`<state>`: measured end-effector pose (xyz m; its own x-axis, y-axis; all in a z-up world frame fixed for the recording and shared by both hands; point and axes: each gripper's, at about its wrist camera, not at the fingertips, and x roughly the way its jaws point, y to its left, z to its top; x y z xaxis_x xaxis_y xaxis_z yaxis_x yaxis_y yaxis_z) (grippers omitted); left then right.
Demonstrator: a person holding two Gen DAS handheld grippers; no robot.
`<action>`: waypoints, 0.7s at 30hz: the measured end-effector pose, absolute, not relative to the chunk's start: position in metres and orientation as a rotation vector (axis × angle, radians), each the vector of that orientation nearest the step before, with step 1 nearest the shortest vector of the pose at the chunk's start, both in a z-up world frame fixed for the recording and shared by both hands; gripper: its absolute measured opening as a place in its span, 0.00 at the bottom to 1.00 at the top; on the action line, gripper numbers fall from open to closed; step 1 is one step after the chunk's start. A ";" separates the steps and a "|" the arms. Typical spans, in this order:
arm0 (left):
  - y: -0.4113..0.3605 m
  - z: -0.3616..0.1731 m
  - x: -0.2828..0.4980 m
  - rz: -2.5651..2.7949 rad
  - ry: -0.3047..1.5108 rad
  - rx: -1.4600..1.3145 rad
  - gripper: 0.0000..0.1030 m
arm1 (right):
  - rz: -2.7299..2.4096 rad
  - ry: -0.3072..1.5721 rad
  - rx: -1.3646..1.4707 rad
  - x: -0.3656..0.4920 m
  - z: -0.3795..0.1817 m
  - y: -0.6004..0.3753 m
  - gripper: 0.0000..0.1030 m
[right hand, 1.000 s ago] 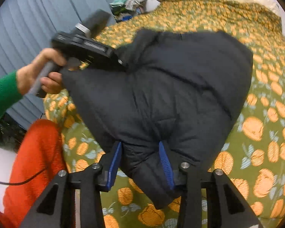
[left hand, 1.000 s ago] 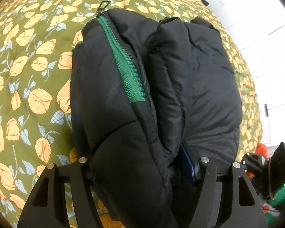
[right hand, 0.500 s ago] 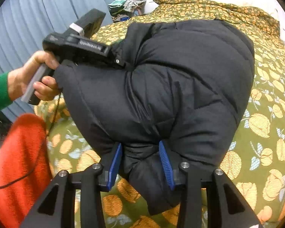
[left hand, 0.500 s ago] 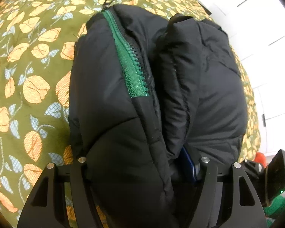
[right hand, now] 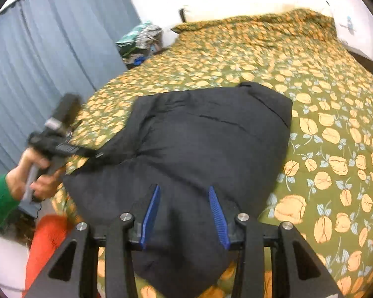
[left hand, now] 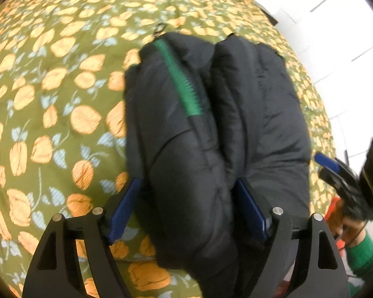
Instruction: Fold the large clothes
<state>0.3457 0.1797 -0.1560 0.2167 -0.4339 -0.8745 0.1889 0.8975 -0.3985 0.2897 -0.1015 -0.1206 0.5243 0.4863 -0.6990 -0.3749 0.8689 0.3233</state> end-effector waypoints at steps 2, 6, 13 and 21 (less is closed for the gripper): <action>0.184 -0.166 0.346 -0.419 1.298 -0.243 0.79 | 0.508 1.004 0.156 0.315 -0.144 -0.097 0.41; 0.189 -0.182 0.339 -0.396 1.300 -0.269 0.79 | 0.513 1.044 0.113 0.339 -0.131 -0.082 0.41; 0.196 -0.203 0.335 -0.383 1.315 -0.328 0.79 | 0.574 0.982 0.061 0.392 -0.090 -0.030 0.41; 0.205 -0.202 0.322 -0.395 1.300 -0.363 0.80 | 0.537 1.107 -0.019 0.421 -0.130 0.014 0.43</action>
<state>0.3219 0.2050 -0.2015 0.2194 -0.4762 -0.8515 0.0775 0.8785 -0.4713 0.4212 0.0144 -0.1304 0.3334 0.4022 -0.8527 -0.4209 0.8728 0.2471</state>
